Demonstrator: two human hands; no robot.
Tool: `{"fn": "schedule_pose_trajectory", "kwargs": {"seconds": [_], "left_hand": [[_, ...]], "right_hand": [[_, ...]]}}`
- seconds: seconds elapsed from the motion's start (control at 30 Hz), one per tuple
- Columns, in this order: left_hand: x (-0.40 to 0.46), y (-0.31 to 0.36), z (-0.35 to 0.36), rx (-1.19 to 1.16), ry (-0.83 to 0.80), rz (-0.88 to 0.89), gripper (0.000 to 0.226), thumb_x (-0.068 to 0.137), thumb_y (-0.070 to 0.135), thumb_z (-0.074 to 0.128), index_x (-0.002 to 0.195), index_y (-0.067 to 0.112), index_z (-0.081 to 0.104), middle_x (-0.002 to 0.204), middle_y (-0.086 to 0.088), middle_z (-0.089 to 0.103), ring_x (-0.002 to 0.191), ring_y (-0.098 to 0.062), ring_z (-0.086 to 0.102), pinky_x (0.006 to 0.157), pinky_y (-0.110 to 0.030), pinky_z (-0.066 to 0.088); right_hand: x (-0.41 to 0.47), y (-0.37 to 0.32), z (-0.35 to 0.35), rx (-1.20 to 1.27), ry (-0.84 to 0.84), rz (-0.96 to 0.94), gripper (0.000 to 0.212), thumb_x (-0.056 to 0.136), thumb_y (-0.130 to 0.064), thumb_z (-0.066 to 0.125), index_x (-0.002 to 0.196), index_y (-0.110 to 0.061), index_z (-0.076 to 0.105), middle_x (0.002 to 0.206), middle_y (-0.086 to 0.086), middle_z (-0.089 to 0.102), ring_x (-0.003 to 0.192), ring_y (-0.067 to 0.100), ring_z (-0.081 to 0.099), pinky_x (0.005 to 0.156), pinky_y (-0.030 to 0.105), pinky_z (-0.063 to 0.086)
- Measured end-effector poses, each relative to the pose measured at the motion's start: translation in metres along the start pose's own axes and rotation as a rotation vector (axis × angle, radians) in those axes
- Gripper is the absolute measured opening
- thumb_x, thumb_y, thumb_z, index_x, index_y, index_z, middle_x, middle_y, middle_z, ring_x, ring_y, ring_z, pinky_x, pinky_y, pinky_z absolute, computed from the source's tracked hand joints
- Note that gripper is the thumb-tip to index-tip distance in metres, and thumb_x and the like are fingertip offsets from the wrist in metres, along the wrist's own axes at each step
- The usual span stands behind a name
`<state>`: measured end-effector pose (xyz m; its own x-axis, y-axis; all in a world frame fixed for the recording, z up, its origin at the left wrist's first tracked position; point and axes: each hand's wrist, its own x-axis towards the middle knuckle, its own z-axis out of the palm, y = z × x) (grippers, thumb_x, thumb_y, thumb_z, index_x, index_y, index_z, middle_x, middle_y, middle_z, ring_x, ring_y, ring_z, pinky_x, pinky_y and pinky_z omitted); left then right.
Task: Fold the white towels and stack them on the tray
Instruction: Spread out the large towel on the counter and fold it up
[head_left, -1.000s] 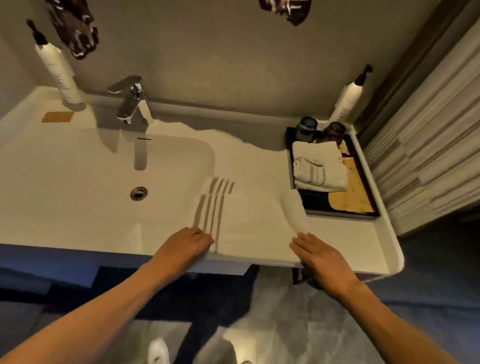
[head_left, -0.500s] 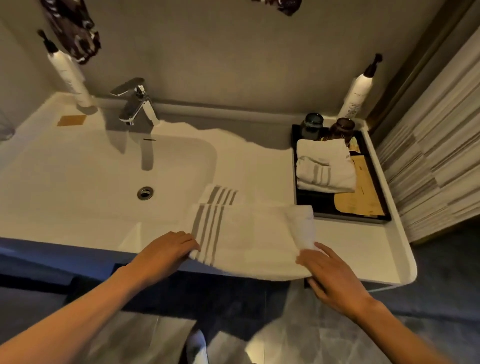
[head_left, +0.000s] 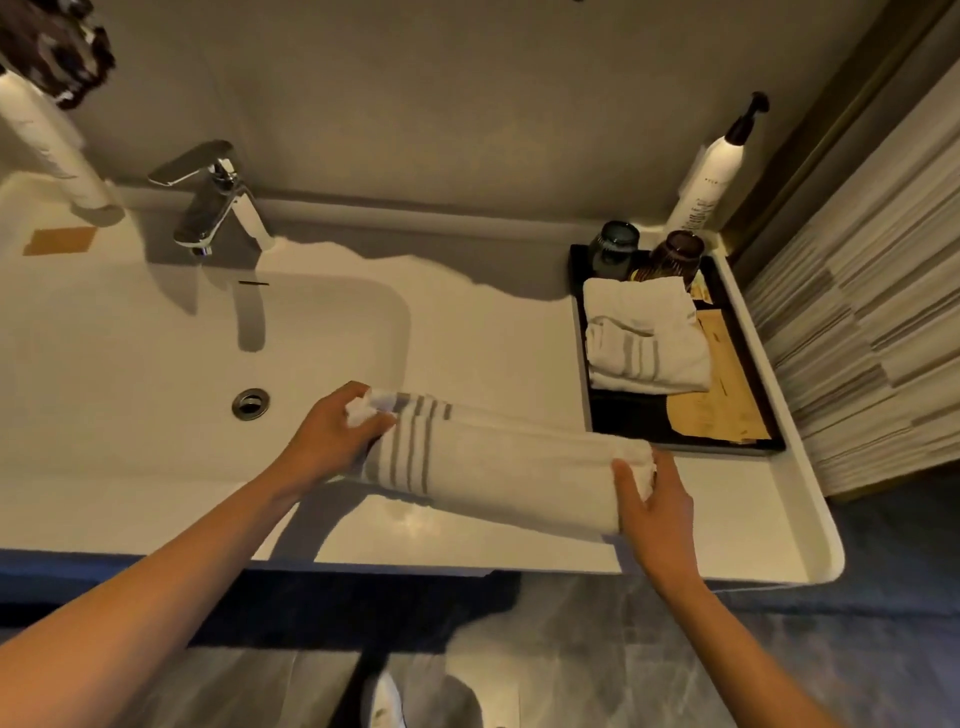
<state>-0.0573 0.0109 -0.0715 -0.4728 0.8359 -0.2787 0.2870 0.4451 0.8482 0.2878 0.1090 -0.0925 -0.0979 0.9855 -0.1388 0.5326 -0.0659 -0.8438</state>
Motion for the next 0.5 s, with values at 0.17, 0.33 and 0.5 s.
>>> {"fn": "schedule_pose_trajectory", "kwargs": {"seconds": [0.17, 0.33, 0.5], "left_hand": [[0.02, -0.004, 0.026, 0.241, 0.079, 0.055, 0.022, 0.094, 0.036, 0.063, 0.111, 0.024, 0.056, 0.09, 0.001, 0.064, 0.082, -0.021, 0.058, 0.063, -0.029, 0.041], [0.03, 0.009, 0.03, 0.475, 0.226, 0.023, 0.043, 0.094, 0.047, 0.059, 0.125, 0.019, 0.048, 0.107, -0.01, 0.068, 0.088, -0.031, 0.063, 0.068, -0.035, 0.043], [0.015, -0.002, 0.05, 0.664, 0.339, 0.621, 0.032, 0.092, 0.015, 0.063, 0.124, 0.008, 0.06, 0.13, -0.016, 0.058, 0.119, -0.033, 0.051, 0.111, -0.051, 0.032]], "right_hand": [[0.0, 0.003, 0.022, -0.338, 0.101, 0.124, 0.043, 0.096, -0.044, 0.051, 0.131, -0.02, 0.043, 0.114, 0.01, 0.064, 0.092, 0.029, 0.062, 0.077, 0.039, 0.048], [0.006, -0.019, 0.033, -0.798, 0.294, -0.286, 0.048, 0.07, -0.005, 0.076, 0.114, -0.008, 0.057, 0.112, 0.018, 0.058, 0.098, 0.035, 0.054, 0.079, 0.044, 0.041], [-0.002, -0.049, 0.099, -0.82, -0.146, -0.815, 0.04, 0.063, -0.007, 0.066, 0.103, -0.011, 0.064, 0.109, 0.012, 0.064, 0.099, 0.034, 0.057, 0.086, 0.042, 0.041]]}}
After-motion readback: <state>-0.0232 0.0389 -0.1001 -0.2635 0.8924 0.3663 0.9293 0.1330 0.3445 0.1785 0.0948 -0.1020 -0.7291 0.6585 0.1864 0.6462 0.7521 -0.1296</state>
